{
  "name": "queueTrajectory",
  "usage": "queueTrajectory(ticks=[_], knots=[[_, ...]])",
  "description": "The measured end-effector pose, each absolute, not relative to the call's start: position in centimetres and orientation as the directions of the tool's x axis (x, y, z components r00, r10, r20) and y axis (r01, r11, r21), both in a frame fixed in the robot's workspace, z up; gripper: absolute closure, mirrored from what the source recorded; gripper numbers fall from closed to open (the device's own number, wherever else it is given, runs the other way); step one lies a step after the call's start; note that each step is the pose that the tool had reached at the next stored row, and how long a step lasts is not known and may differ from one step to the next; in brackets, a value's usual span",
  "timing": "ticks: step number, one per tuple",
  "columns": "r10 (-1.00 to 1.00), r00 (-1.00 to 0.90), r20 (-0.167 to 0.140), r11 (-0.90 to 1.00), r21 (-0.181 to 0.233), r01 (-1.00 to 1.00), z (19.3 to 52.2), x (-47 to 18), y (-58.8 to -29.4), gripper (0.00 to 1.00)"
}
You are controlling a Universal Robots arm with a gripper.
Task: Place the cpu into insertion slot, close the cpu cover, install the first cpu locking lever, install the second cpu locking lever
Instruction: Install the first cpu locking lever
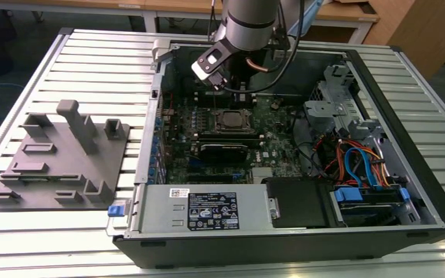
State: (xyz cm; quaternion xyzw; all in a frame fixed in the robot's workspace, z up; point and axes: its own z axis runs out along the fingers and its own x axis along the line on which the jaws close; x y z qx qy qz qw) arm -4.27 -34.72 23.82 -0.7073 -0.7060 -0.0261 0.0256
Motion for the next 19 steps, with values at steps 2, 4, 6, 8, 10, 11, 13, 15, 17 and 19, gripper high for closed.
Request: queueTrajectory(ticks=[2,4,6,8,10,11,13,15,17,19], knots=[[0.997,0.002,0.073,-0.002,0.001,1.0,23.9,-4.3,-34.7,0.89],[0.997,0.002,0.073,-0.002,0.0,1.0,23.9,-4.3,-34.7,0.89],[0.997,0.002,0.073,-0.002,0.001,1.0,24.1,-4.3,-34.7,0.89],[0.997,0.002,0.074,-0.002,0.001,1.0,24.2,-4.3,-34.7,0.89],[0.997,0.002,0.074,-0.002,0.001,1.0,24.4,-4.3,-34.7,0.89],[0.997,0.002,0.074,-0.002,0.001,1.0,24.5,-4.3,-34.7,0.89],[0.997,0.002,0.074,-0.002,0.001,1.0,24.8,-4.3,-34.7,0.89],[0.997,0.002,0.074,-0.002,0.001,1.0,25.1,-4.3,-34.7,0.89],[0.997,0.002,0.074,-0.002,0.001,1.0,25.3,-4.3,-34.7,0.89],[0.997,0.002,0.074,-0.002,0.001,1.0,25.5,-4.3,-34.7,0.89]])
